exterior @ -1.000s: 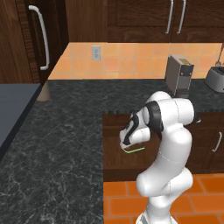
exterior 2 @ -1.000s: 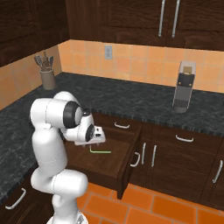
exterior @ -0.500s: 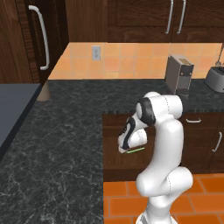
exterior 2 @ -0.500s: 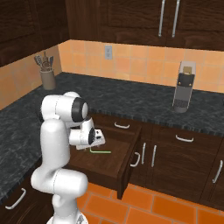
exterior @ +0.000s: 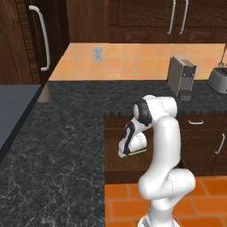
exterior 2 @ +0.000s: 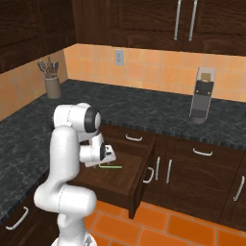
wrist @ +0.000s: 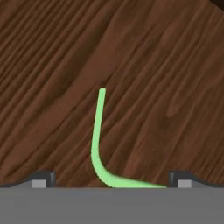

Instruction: Take a straw from the drawer in front and place it inside the glass cup on the dining counter.

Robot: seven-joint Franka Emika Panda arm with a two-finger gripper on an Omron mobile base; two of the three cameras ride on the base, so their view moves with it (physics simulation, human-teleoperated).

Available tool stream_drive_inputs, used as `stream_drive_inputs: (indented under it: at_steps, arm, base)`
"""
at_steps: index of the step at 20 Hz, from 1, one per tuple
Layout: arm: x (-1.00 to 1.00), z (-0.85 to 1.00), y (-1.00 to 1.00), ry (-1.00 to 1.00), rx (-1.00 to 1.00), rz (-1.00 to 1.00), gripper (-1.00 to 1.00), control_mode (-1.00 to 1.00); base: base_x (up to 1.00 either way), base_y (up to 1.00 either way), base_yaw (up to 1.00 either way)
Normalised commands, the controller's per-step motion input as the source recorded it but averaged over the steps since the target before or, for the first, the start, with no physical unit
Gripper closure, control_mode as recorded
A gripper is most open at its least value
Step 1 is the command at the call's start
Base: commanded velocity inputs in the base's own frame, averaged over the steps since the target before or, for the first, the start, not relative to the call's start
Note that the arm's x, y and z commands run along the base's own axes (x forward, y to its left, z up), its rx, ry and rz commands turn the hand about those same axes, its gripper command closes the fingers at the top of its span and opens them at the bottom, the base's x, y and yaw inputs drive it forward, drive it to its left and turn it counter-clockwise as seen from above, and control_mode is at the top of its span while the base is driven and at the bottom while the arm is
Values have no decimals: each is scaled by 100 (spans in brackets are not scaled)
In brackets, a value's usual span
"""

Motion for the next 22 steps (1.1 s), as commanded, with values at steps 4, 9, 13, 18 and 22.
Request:
stream_drive_inputs:
  at_steps: [4, 9, 13, 18, 22]
  arm:
    - [36, -28, 0, 4, 0, 1, -100, -100]
    - [27, -34, 0, 4, 0, 1, -100, -100]
    - [0, -33, 0, 0, 0, 0, 100, -100]
    - [0, -17, -22, 0, 0, 0, 100, -100]
    - [0, -1, -23, 0, 0, 0, 100, -100]
  base:
    - [0, 0, 0]
    - [0, 0, 0]
    - [0, 0, 0]
    - [0, 0, 0]
    - [0, 0, 0]
